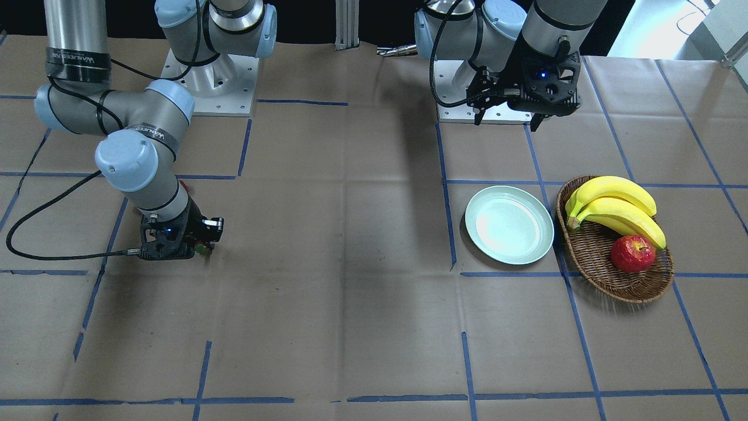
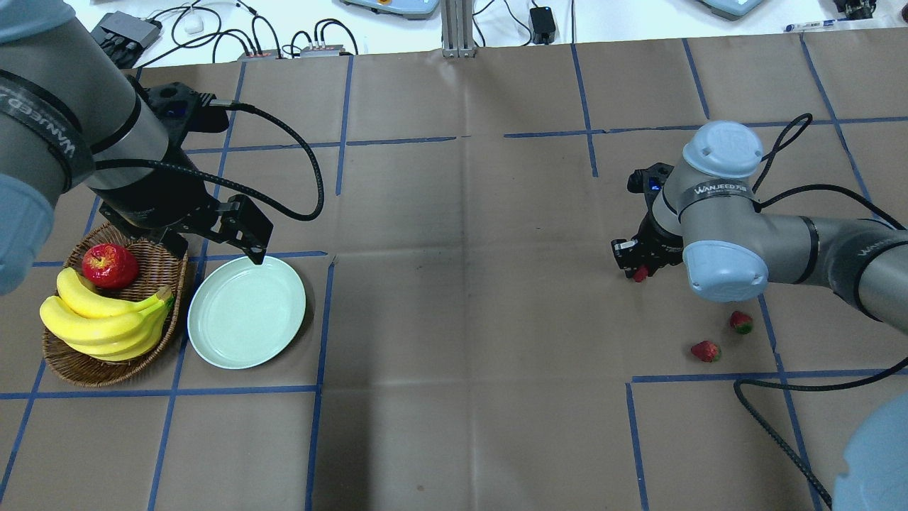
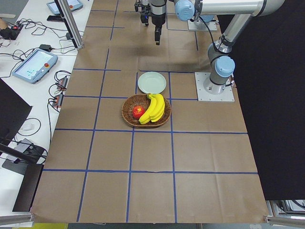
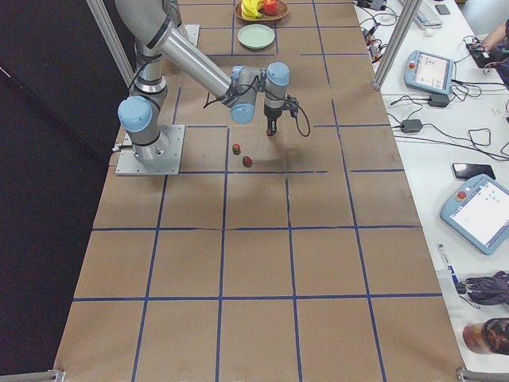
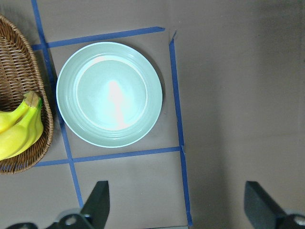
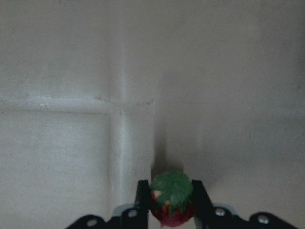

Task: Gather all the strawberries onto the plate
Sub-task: 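Carry the strawberry toward the table center and release it with the right gripper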

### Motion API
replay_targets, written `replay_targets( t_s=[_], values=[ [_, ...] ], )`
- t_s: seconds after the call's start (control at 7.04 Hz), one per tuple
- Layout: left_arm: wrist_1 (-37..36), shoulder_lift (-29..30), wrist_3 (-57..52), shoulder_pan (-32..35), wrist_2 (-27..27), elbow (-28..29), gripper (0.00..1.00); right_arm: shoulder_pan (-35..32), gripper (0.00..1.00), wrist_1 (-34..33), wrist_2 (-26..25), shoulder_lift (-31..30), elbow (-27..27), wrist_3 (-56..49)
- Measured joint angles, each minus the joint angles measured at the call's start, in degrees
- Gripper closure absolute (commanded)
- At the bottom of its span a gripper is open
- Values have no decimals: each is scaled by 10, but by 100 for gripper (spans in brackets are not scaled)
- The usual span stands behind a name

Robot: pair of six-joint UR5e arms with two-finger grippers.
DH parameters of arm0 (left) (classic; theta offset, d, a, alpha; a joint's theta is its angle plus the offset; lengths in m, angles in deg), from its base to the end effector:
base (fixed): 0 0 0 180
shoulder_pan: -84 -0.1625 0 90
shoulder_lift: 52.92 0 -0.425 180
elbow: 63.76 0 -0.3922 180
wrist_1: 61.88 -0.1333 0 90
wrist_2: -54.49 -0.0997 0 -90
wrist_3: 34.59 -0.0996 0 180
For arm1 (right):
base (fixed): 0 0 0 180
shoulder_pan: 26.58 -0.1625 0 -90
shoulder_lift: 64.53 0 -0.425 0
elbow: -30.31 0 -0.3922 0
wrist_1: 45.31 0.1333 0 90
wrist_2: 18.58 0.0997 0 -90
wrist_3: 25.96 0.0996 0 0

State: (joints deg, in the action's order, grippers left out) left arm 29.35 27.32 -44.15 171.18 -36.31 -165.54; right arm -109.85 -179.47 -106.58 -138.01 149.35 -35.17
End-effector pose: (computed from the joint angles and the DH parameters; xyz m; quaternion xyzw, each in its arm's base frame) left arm -0.1114 -0.4198 0.4624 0.0590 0.9978 0.0289 0.0039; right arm 0.0781 -0.5053 0.1880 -0.0214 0.9995 0.0097 0.0190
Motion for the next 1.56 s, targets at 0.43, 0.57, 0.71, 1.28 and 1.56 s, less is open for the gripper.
replay_targets(
  t_s=[0.43, 0.57, 0.71, 1.28, 1.56],
  values=[
    [0, 0, 1, 0, 1, 0, 0, -101, 93, 60, 1, 2, -86, 103],
    [0, 0, 1, 0, 1, 0, 0, -177, 93, 75, 2, 30, -137, 182],
    [0, 0, 1, 0, 1, -1, 0, -230, 93, 80, 3, 60, -177, 243],
    [2, -3, -2, 0, -1, -1, 0, -313, 66, 82, 1, 145, -233, 326],
    [7, 3, 1, 0, -4, -2, 0, -309, 0, 86, -1, 150, -232, 328]
  ],
)
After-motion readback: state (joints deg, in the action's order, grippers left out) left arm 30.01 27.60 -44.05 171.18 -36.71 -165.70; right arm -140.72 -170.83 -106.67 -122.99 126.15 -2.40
